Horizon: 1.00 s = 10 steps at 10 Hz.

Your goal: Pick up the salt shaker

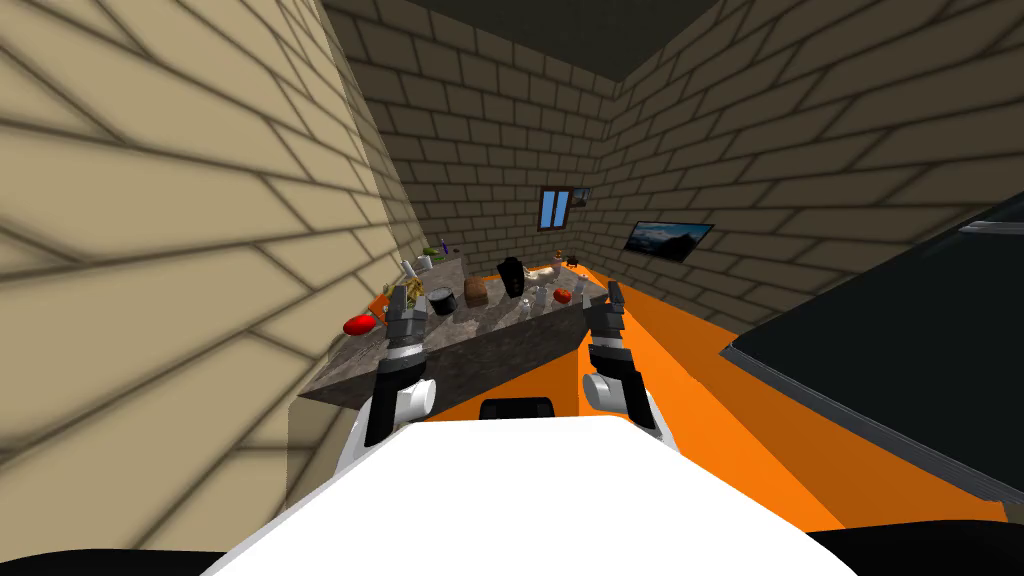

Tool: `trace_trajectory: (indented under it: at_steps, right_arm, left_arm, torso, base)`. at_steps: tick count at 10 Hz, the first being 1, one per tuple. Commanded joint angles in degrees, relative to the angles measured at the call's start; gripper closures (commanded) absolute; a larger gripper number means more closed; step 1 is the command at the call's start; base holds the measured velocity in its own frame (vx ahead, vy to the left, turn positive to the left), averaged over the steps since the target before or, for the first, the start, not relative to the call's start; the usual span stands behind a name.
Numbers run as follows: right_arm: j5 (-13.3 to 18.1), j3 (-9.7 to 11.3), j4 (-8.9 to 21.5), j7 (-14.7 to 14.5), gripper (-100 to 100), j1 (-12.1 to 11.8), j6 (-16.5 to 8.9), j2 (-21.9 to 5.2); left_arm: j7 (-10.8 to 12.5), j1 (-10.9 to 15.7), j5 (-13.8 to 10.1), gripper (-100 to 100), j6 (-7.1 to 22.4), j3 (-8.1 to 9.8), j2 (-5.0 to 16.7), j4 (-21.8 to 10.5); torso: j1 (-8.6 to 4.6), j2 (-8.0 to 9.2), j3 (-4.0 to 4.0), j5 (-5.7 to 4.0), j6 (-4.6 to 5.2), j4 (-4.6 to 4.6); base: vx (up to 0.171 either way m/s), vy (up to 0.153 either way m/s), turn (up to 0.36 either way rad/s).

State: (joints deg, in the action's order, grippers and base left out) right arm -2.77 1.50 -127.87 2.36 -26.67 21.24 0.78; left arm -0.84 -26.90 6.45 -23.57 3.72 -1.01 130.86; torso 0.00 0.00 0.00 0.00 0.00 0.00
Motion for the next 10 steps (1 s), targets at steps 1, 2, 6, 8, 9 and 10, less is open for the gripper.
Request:
trace_trajectory:
  at_steps: [1, 2, 6, 8, 9, 10]
  right_arm:
    - [0.01, -0.17, 0.32, -0.04, -100, -0.42, -0.20, -1.74]
    - [0.02, -0.33, 0.62, -0.09, -100, -0.85, -0.40, -3.09]
    - [0.07, -1.46, 2.52, -0.39, -100, -3.79, -1.74, -9.05]
    - [0.11, -2.24, 3.72, -0.60, -100, -5.86, -2.64, -12.04]
    - [0.13, -2.68, 4.36, -0.71, -100, -7.01, -3.14, -13.53]
    - [0.15, -3.13, 5.01, -0.83, -100, -8.22, -3.66, -15.03]
  left_arm:
    - [0.00, 0.00, 0.00, 0, 0.00, 0.00, 0.00, 0.00]
    - [0.00, 0.00, 0.00, 0, 0.00, 0.00, 0.00, 0.00]
    - [0.00, 0.01, 0.00, 0, 0.00, -0.01, 0.00, 0.00]
    - [0.00, 0.00, 0.00, 0, 0.00, 0.00, 0.00, 0.00]
    - [0.00, 0.00, 0.00, 0, 0.00, -0.01, 0.00, 0.00]
    - [0.00, 0.00, 0.00, 0, 0.00, -0.01, 0.00, 0.00]
  torso:
    - [0.00, 0.00, 0.00, 0.00, 0.00, 0.00]
    - [0.01, 0.00, 0.00, 0.00, -0.01, 0.00]
    - [0.10, 0.00, 0.00, 0.02, -0.02, 0.00]
    - [0.11, -0.01, 0.00, 0.03, -0.01, 0.00]
    - [0.14, -0.01, -0.01, 0.03, -0.02, 0.00]
    - [0.17, -0.02, -0.01, 0.04, -0.02, 0.00]
  base:
    - [0.001, 0.008, 0.055]
    - [0.001, 0.012, 0.100]
    - [0.002, 0.029, 0.157]
    - [0.007, 0.040, 0.194]
    - [0.009, 0.052, 0.230]
    - [0.019, 0.058, 0.270]
